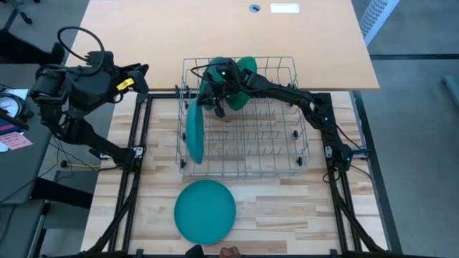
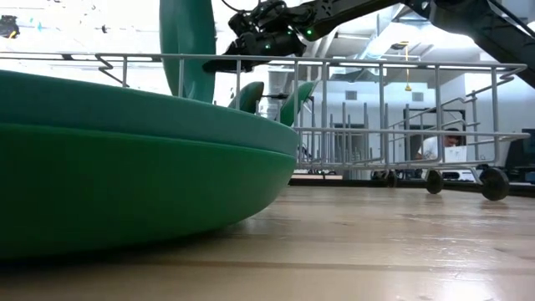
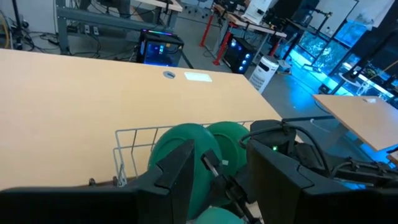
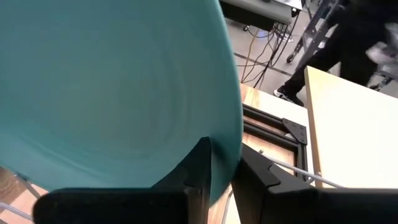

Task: Sort dishes
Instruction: Put the blue plate into the dish rack

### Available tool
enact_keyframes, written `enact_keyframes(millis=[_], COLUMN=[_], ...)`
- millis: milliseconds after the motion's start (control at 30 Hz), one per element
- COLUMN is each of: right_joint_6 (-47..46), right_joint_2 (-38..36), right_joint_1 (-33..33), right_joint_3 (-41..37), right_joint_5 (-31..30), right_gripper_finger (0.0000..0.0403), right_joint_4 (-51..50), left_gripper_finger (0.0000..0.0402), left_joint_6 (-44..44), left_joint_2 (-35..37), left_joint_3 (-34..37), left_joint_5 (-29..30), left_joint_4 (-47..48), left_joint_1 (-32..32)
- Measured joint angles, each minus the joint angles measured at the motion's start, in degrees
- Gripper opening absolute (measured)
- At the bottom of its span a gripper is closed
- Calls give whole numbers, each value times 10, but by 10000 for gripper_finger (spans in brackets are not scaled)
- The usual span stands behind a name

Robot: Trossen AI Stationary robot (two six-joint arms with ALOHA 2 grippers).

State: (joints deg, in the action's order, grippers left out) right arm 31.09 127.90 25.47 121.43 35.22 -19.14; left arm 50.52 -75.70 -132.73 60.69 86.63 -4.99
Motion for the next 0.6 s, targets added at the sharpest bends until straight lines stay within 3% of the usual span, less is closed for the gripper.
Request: enact_keyframes(millis=[300,600], right_joint_6=[0,-2], right_joint_2=[0,-1], right_joint_1=[0,0], right_joint_3=[0,0], right_joint_5=[2,3], right_gripper_finger=[61,61], right_joint_4=[1,0], left_gripper_finger=[139,139], left_joint_6=[-13,38], left_joint_2=[0,-7], left_joint_3=[0,0], left_joint_5=[2,-31], left_joint_4=[1,1], left_joint_1=[0,0])
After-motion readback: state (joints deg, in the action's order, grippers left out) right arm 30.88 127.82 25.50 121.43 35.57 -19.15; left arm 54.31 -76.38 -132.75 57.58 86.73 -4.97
